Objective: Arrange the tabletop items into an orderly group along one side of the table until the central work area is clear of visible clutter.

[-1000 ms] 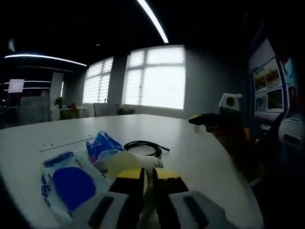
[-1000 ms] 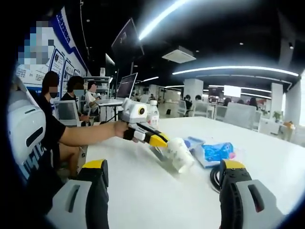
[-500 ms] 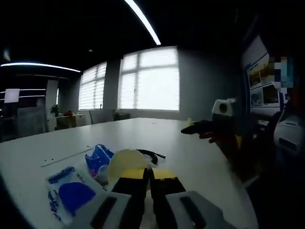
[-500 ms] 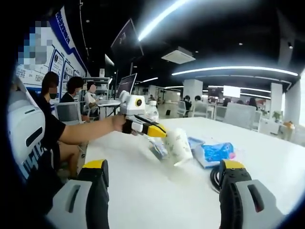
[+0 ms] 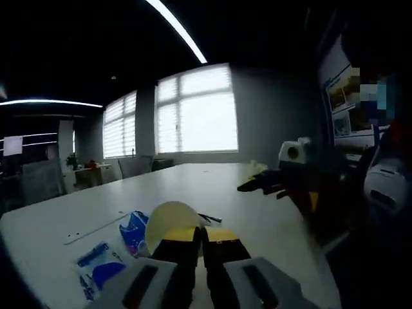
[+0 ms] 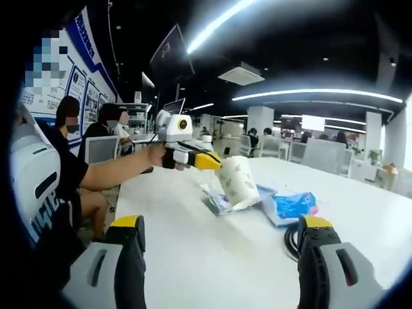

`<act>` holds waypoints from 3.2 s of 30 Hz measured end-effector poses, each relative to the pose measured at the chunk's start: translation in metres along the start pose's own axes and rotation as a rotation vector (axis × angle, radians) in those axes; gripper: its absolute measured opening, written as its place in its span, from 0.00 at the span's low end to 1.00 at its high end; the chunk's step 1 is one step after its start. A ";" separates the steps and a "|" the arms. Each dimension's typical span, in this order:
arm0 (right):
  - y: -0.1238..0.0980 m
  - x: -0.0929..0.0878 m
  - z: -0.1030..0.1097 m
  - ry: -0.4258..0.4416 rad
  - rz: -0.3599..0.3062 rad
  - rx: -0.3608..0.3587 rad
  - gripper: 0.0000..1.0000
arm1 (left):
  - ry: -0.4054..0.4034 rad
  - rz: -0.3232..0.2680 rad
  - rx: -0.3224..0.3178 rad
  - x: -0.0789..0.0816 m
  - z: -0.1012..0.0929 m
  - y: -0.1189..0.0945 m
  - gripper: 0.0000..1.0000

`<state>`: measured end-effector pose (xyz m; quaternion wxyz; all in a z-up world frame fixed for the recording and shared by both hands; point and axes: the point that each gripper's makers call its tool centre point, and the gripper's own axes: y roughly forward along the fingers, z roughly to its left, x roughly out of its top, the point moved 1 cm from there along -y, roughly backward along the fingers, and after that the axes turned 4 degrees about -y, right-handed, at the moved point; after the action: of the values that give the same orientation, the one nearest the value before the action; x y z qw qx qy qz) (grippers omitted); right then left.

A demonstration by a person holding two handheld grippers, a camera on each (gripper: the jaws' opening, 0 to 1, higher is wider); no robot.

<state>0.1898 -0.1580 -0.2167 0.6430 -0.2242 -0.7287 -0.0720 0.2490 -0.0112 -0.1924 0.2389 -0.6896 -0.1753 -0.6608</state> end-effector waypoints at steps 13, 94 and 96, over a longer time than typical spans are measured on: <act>-0.011 -0.029 -0.010 0.030 0.140 -0.050 1.00 | 0.019 0.011 0.024 0.002 0.007 -0.019 0.00; -0.035 -0.071 -0.029 0.096 0.239 -0.161 0.98 | 0.316 0.516 0.362 -0.036 0.082 -0.096 0.00; -0.036 -0.072 -0.029 0.099 0.239 -0.161 0.98 | 0.320 0.524 0.367 -0.035 0.082 -0.096 0.00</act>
<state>0.2067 -0.2181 -0.2752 0.6623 -0.3563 -0.6559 -0.0641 0.2609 0.1163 -0.2187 0.5446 -0.5447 -0.0686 -0.6341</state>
